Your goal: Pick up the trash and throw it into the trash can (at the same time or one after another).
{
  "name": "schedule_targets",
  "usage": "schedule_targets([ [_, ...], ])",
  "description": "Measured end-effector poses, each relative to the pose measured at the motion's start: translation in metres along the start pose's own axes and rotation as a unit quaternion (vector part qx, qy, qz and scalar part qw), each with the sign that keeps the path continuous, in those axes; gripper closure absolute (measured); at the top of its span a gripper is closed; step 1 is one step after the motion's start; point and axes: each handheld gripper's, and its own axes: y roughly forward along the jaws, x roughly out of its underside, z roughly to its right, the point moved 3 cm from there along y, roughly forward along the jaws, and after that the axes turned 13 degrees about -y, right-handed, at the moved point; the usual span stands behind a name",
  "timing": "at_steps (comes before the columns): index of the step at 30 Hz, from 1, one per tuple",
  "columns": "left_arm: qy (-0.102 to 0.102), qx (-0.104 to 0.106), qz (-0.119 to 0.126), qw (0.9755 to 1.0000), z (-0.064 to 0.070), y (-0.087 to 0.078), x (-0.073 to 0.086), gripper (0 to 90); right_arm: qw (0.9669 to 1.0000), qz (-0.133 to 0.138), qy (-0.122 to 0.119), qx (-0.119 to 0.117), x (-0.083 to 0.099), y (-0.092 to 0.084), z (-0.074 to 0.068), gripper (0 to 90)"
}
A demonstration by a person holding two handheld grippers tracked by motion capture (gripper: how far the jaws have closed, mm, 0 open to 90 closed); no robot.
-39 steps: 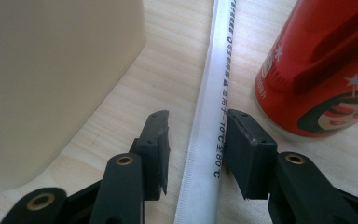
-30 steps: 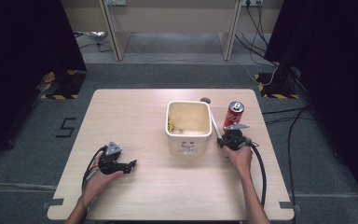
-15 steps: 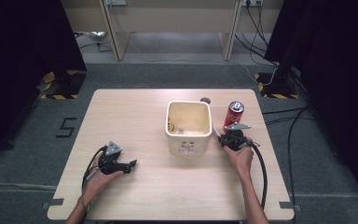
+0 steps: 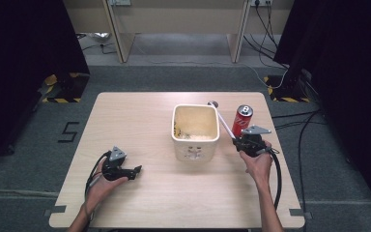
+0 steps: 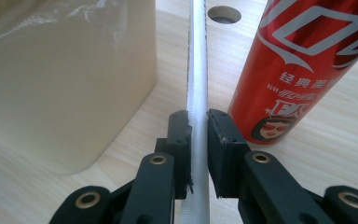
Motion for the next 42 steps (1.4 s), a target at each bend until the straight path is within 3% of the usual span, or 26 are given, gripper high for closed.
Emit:
schedule_targets([
  [7, 0.0, 0.0, 0.0, 1.0, 0.0, 0.0, 0.0, 15.3, 1.0, 0.005, 0.0, -0.002, -0.001, -0.016, 0.002, 79.5],
  [11, 0.0, 0.0, 0.0, 1.0, 0.0, 0.0, 0.0, 15.3, 0.9999, 0.01, -0.006, -0.002, -0.003, -0.036, 0.007, 79.5],
  [12, 0.0, 0.0, 0.0, 1.0, 0.0, 0.0, 0.0, 15.3, 0.9998, 0.017, -0.013, -0.001, -0.007, -0.049, 0.009, 79.5],
  [16, 0.0, 0.0, 0.0, 1.0, 0.0, 0.0, 0.0, 15.3, 0.9993, 0.021, -0.03, 0.001, -0.015, -0.067, 0.006, 79.5],
  [24, 0.001, 0.0, 0.0, 1.0, 0.0, 0.0, 0.0, 15.3, 0.9985, 0.037, -0.041, -0.008, -0.023, -0.088, 0.008, 79.5],
  [32, 0.0, 0.0, 0.0, 1.0, 0.0, 0.0, 0.0, 15.3, 0.9947, 0.048, -0.078, -0.048, -0.039, -0.115, -0.008, 79.5],
  [42, 0.001, 0.0, -0.001, 1.0, 0.0, 0.0, 0.0, 15.3, 0.9875, 0.027, -0.126, -0.09, -0.062, -0.11, -0.029, 79.5],
])
